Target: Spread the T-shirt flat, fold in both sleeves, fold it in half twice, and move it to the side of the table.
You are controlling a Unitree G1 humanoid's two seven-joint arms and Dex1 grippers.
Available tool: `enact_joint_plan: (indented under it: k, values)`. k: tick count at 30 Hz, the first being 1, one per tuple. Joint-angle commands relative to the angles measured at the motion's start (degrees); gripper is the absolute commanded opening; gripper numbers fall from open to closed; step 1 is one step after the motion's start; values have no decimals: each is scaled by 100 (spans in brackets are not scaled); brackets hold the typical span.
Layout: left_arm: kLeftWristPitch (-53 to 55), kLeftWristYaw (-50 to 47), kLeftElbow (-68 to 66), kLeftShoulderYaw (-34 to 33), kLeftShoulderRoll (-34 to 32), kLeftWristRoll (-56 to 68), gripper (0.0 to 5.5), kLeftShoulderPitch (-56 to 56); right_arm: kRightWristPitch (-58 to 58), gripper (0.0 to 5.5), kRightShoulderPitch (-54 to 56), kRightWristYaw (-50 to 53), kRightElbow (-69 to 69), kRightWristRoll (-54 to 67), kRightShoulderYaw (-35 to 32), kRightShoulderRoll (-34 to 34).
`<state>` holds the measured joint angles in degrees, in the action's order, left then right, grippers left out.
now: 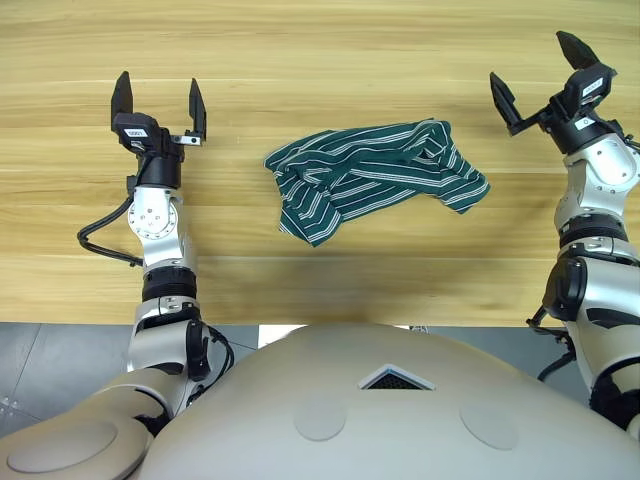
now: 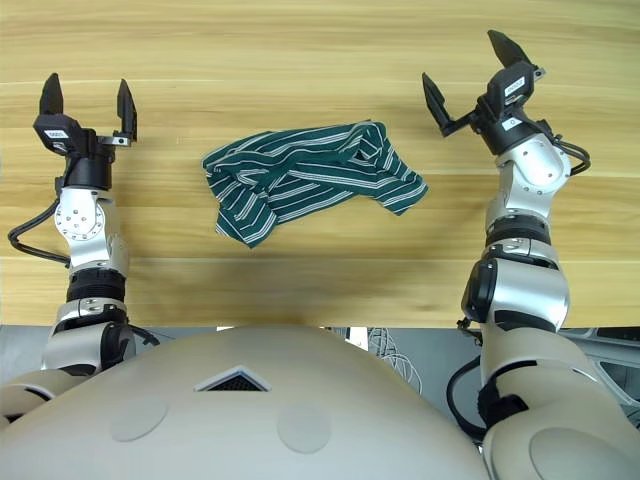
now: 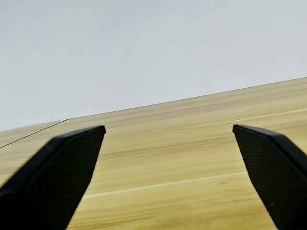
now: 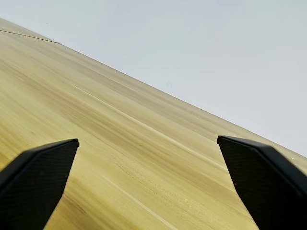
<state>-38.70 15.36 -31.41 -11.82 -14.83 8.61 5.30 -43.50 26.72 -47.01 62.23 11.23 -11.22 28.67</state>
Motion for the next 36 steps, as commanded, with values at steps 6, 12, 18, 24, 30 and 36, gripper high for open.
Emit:
enact_joint_plan:
  k: [6, 12, 18, 24, 30, 36]
  values:
    - [677, 537, 690, 110, 103, 706, 480, -248, 56, 540, -151, -603, -181, 141, 57, -37]
    - [3071, 1323, 4531, 859, -283, 2584, 480, -2220, 40, 540, -457, -1163, -453, 257, 84, -37]
    - [5138, 212, 6682, 1358, -761, 2056, 480, -3321, 759, 540, -1143, -1649, -1946, 1048, -142, 90]
    - [6219, -321, 7368, 1888, -745, 1599, 480, -3417, 991, 540, -1529, -1273, -2883, 715, 150, -61]
    - [6668, -522, 7189, 2015, -680, 1216, 454, -3050, 962, 540, -1657, -935, -3068, 494, 297, -100]
    - [6808, -472, 7036, 1947, -601, 1214, 350, -2870, 876, 540, -1721, -747, -3148, 360, 438, -171]
